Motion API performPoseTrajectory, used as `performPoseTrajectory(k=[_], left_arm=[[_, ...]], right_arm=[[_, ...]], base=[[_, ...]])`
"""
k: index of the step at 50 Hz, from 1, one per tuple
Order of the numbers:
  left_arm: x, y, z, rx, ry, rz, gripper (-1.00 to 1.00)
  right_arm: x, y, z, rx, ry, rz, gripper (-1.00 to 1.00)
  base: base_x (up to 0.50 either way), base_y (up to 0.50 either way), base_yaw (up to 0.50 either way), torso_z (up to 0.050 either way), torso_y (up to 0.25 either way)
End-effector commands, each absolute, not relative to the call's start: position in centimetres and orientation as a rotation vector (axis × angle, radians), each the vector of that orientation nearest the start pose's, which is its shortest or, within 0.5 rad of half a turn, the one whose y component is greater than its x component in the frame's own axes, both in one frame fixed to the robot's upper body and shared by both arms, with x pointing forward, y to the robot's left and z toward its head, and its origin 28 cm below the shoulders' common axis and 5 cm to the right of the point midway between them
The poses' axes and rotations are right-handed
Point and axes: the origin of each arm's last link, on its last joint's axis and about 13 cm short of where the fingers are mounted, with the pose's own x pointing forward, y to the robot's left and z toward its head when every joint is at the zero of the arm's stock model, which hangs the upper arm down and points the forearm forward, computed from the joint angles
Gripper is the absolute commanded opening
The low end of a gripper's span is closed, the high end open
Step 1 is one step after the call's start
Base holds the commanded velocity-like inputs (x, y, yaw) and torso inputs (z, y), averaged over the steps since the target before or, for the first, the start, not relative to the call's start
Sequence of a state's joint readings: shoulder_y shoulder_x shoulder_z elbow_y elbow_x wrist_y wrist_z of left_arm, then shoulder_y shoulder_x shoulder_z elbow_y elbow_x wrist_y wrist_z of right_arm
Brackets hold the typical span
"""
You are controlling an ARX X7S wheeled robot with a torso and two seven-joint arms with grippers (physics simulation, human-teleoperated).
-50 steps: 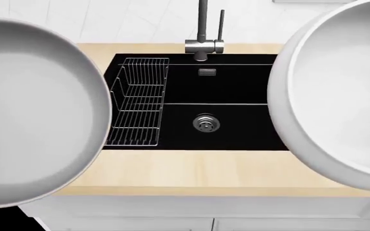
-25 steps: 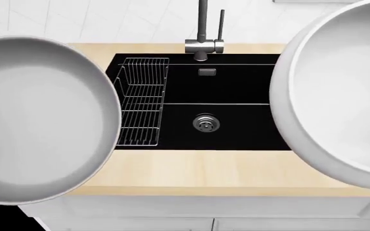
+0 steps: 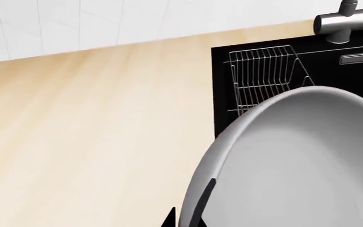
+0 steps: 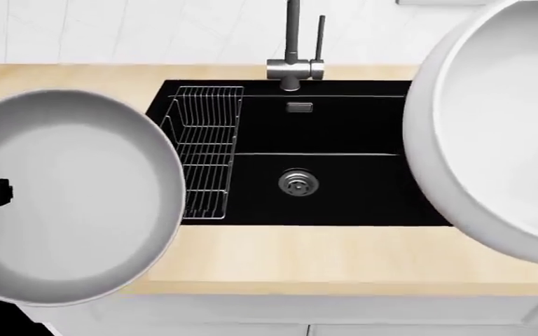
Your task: Stack the bowls in the sink.
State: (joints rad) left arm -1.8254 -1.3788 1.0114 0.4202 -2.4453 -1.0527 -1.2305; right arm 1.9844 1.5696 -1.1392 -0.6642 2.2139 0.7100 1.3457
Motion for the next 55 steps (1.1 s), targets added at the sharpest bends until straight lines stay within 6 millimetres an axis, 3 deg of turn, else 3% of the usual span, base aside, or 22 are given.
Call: performPoseTrajectory(k=[1,41,55], left_arm=[[14.53,30.82,34.79,0.156,0.400,0.108,-1.00],[14.19,31.02,35.07,0.154,0.390,0.113,-1.00],[13.98,31.22,35.37,0.152,0.384,0.120,-1.00]], right_arm=[[11.99,-20.05,35.11,-0.043,0.010,-0.484,-1.00],[12.26,-19.94,34.62,-0.056,0.027,-0.473,-1.00],[12.31,-19.90,34.54,-0.052,0.033,-0.465,-1.00]], base=[[0.50,-0.22,0.00,0.000,0.000],[0.50,-0.22,0.00,0.000,0.002],[0.04,-0.01,0.00,0.000,0.001]])
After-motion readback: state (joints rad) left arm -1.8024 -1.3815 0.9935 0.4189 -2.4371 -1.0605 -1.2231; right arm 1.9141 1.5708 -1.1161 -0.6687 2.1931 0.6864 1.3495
